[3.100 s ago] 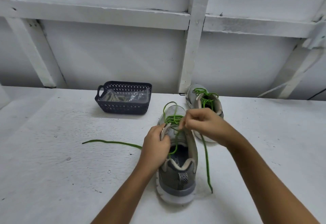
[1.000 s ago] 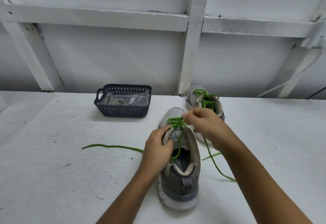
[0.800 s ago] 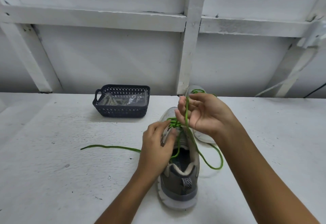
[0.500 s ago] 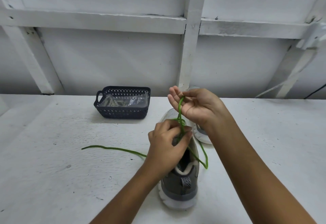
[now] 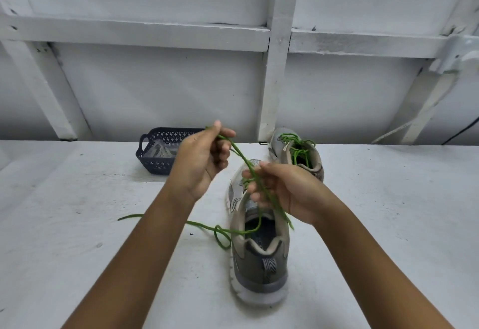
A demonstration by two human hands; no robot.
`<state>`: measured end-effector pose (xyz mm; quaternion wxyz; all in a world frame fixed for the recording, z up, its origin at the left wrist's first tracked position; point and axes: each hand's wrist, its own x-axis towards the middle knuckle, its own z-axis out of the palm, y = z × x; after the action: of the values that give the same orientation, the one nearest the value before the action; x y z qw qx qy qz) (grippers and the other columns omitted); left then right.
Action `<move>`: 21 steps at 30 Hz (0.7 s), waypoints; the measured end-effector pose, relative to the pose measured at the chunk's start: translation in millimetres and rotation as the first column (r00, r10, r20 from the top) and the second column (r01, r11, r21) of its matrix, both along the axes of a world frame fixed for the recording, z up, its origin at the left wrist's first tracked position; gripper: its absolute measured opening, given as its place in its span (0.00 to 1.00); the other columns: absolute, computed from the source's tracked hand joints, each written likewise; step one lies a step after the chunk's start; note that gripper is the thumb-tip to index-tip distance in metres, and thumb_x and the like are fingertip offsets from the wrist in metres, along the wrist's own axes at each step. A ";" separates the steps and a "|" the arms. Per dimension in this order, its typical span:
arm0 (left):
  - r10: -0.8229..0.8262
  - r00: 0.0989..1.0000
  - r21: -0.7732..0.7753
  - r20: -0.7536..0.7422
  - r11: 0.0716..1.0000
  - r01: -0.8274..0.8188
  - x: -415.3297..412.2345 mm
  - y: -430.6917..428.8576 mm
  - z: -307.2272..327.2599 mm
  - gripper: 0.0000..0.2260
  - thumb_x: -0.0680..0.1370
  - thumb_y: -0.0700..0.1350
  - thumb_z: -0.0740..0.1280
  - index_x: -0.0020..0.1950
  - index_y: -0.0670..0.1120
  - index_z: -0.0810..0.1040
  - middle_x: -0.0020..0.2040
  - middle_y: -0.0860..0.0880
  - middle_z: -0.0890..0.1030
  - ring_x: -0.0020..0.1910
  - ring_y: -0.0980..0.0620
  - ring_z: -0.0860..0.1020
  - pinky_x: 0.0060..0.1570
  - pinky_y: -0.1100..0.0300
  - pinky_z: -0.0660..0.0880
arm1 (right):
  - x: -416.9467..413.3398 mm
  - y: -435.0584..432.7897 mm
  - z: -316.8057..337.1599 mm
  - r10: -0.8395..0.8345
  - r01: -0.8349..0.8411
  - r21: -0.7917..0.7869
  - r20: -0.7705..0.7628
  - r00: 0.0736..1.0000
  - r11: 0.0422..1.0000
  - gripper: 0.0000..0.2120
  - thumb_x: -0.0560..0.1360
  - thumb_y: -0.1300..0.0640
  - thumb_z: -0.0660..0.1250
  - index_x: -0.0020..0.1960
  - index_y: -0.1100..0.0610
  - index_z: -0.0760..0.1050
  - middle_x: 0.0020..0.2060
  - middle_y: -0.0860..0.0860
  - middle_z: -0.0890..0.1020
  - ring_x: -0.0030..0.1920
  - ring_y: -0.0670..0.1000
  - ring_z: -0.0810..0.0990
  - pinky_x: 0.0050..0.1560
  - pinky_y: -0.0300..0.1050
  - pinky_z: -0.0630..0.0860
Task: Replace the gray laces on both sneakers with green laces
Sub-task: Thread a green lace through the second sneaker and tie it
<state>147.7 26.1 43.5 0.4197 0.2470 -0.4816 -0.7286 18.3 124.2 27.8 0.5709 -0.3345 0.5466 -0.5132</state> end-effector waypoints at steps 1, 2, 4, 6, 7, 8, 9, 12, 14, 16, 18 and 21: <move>0.016 1.000 0.036 -0.013 0.999 -0.016 0.2 -5.3 3.0 0.14 0.81 0.46 0.57 0.40 0.43 0.76 0.23 0.53 0.71 0.21 0.59 0.67 0.23 0.68 0.64 | 0.5 1.8 -1.7 0.013 -0.014 -0.014 -0.057 0.998 1.000 0.16 0.82 0.55 0.54 0.47 0.61 0.77 0.31 0.52 0.78 0.30 0.48 0.75 0.33 0.40 0.70; 0.035 0.999 0.076 -0.035 0.997 -0.033 0.9 -10.6 5.2 0.14 0.81 0.46 0.57 0.40 0.43 0.76 0.23 0.53 0.71 0.22 0.59 0.68 0.24 0.68 0.64 | 0.4 3.3 -3.5 0.019 -0.022 -0.029 -0.100 0.995 0.999 0.15 0.82 0.55 0.55 0.47 0.60 0.78 0.29 0.51 0.76 0.28 0.47 0.73 0.31 0.39 0.69; 0.082 0.992 0.143 -0.093 0.987 -0.068 3.0 -20.0 9.6 0.13 0.81 0.47 0.57 0.42 0.45 0.76 0.24 0.54 0.72 0.23 0.59 0.70 0.25 0.68 0.65 | -0.2 6.5 -6.3 0.016 -0.026 -0.058 -0.163 0.986 0.998 0.14 0.81 0.56 0.56 0.45 0.60 0.78 0.28 0.50 0.72 0.27 0.47 0.69 0.28 0.38 0.66; 0.127 0.987 0.147 -0.100 0.983 -0.111 4.1 -25.7 9.8 0.12 0.81 0.49 0.57 0.46 0.46 0.77 0.25 0.55 0.73 0.23 0.60 0.70 0.26 0.68 0.64 | -0.4 8.4 -8.1 0.007 -0.020 -0.073 -0.170 0.985 0.997 0.14 0.81 0.57 0.56 0.43 0.60 0.77 0.26 0.50 0.69 0.26 0.46 0.65 0.26 0.38 0.64; 0.131 0.990 0.126 -0.059 0.984 -0.122 3.5 -25.9 7.4 0.12 0.81 0.50 0.57 0.48 0.46 0.77 0.25 0.55 0.72 0.23 0.60 0.68 0.27 0.66 0.62 | -0.3 8.4 -8.1 0.001 -0.014 -0.079 -0.152 0.988 0.997 0.14 0.81 0.57 0.56 0.42 0.60 0.77 0.25 0.49 0.67 0.25 0.46 0.64 0.26 0.38 0.62; 0.113 0.994 0.103 0.010 0.988 -0.113 1.8 -24.0 3.3 0.13 0.81 0.52 0.57 0.49 0.46 0.77 0.24 0.55 0.71 0.23 0.59 0.67 0.27 0.65 0.60 | -0.2 8.2 -8.0 -0.006 -0.005 -0.085 -0.129 0.992 0.996 0.15 0.81 0.58 0.56 0.41 0.60 0.76 0.25 0.49 0.66 0.25 0.46 0.62 0.25 0.37 0.61; 0.074 0.993 0.084 0.091 0.993 -0.082 -0.5 -20.3 -2.5 0.14 0.80 0.54 0.57 0.50 0.46 0.78 0.25 0.55 0.71 0.24 0.59 0.66 0.28 0.64 0.59 | 0.1 7.3 -7.6 -0.013 0.004 -0.089 -0.105 0.994 0.996 0.15 0.81 0.58 0.56 0.41 0.60 0.75 0.25 0.49 0.66 0.25 0.46 0.61 0.25 0.37 0.59; -0.073 0.953 0.018 0.293 0.997 0.071 -8.1 1.2 -22.2 0.16 0.80 0.54 0.59 0.50 0.45 0.80 0.29 0.54 0.72 0.27 0.58 0.66 0.30 0.63 0.60 | 0.6 4.0 -6.3 -0.035 0.030 -0.085 -0.063 0.997 0.996 0.15 0.81 0.58 0.55 0.40 0.60 0.74 0.24 0.48 0.65 0.24 0.45 0.59 0.23 0.35 0.56; -0.133 0.928 -0.032 0.347 0.988 0.153 -12.1 15.2 -33.3 0.13 0.80 0.51 0.59 0.48 0.46 0.80 0.29 0.55 0.73 0.28 0.58 0.66 0.30 0.63 0.60 | 1.8 1.5 -6.7 -0.051 0.046 -0.074 -0.058 0.997 0.996 0.15 0.81 0.58 0.56 0.39 0.60 0.73 0.23 0.48 0.65 0.24 0.45 0.59 0.23 0.35 0.56; -0.138 0.932 -0.071 0.336 0.983 0.171 -15.1 21.3 -40.0 0.11 0.80 0.48 0.60 0.46 0.47 0.81 0.28 0.56 0.74 0.28 0.58 0.66 0.30 0.63 0.60 | 2.2 -0.1 -7.2 -0.065 0.062 -0.063 -0.046 0.997 0.996 0.15 0.81 0.58 0.56 0.39 0.61 0.73 0.23 0.48 0.65 0.24 0.45 0.59 0.23 0.34 0.56; -0.086 0.948 -0.087 0.307 0.989 0.118 -15.9 18.8 -40.0 0.11 0.80 0.46 0.61 0.44 0.47 0.81 0.29 0.55 0.72 0.29 0.58 0.66 0.30 0.63 0.60 | 1.9 -0.6 -8.1 -0.072 0.070 -0.057 -0.037 0.997 0.996 0.15 0.81 0.58 0.56 0.39 0.62 0.73 0.23 0.49 0.66 0.23 0.45 0.60 0.23 0.34 0.58; -0.023 0.969 -0.032 0.244 0.999 0.031 -14.6 8.0 -32.8 0.10 0.80 0.44 0.61 0.43 0.46 0.80 0.28 0.55 0.72 0.27 0.59 0.67 0.30 0.64 0.60 | 0.4 1.1 -9.6 -0.066 0.064 -0.059 -0.028 0.997 0.996 0.15 0.81 0.58 0.57 0.40 0.63 0.74 0.24 0.50 0.66 0.24 0.45 0.61 0.24 0.35 0.60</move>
<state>133.1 34.1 10.7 0.3518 0.3205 -0.5458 -0.6897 18.7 125.2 18.2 0.5359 -0.3406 0.5506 -0.5419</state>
